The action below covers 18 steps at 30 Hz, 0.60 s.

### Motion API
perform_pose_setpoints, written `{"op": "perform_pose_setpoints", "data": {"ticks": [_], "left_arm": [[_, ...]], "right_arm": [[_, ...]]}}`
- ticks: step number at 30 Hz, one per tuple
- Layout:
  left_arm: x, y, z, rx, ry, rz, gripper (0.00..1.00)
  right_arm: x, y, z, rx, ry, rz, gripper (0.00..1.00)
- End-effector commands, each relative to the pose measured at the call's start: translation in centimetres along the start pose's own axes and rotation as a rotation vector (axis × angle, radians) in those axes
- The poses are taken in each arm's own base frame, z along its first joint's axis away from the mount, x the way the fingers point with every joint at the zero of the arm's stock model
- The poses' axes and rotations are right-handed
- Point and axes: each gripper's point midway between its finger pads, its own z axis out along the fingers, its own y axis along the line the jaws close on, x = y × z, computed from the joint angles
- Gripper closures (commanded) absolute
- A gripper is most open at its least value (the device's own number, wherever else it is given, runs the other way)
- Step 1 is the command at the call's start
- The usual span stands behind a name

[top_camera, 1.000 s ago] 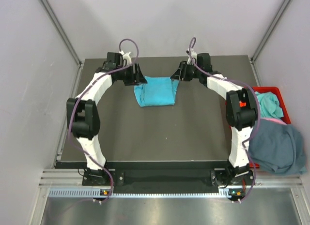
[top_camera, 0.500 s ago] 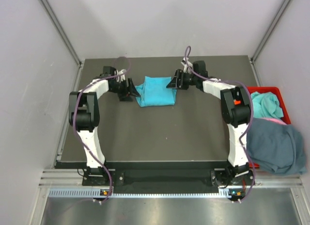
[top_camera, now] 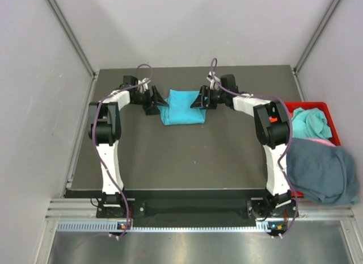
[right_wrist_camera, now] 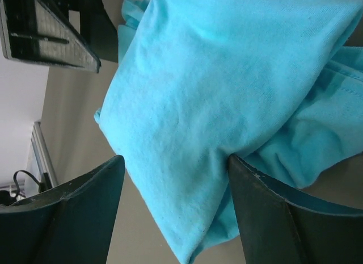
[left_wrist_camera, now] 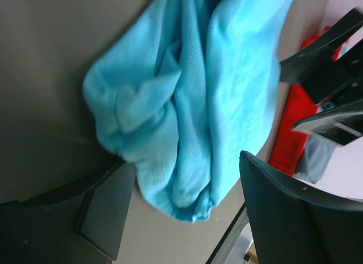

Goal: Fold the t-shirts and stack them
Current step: Neatly place the folded tshirt to the corner

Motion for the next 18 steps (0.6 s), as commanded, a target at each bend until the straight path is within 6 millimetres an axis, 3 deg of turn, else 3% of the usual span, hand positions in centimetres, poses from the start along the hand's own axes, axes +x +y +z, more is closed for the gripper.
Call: {"op": "perform_pose_setpoints", "data": {"ticks": [1,3,8,14,18], "left_arm": [[-0.8,2.5,2.6,-0.018,-0.002,-0.023,0.21],[-1.3,2.3,3.3,-0.023,-0.002,-0.009,0.21],[-0.2,2.8,6.0,-0.032,0.06,-0.001,0.3],[2.5,1.5,9.4,-0.015,0.148,0.059,0.47],[3.1,1.1,9.4,0.001,0.165,0.054,0.68]], "right_arm": [[-0.5,0.3,0.7,-0.013,0.0,-0.047,0.27],[-0.2,-0.1,0.8,0.001,0.008,-0.047,0.26],[0.4,-1.1,1.0,0.029,0.029,-0.034,0.26],[0.6,-1.2,1.1,0.028,0.034,-0.023,0.26],[0.4,-1.0,0.9,0.026,0.03,-0.032,0.25]]}}
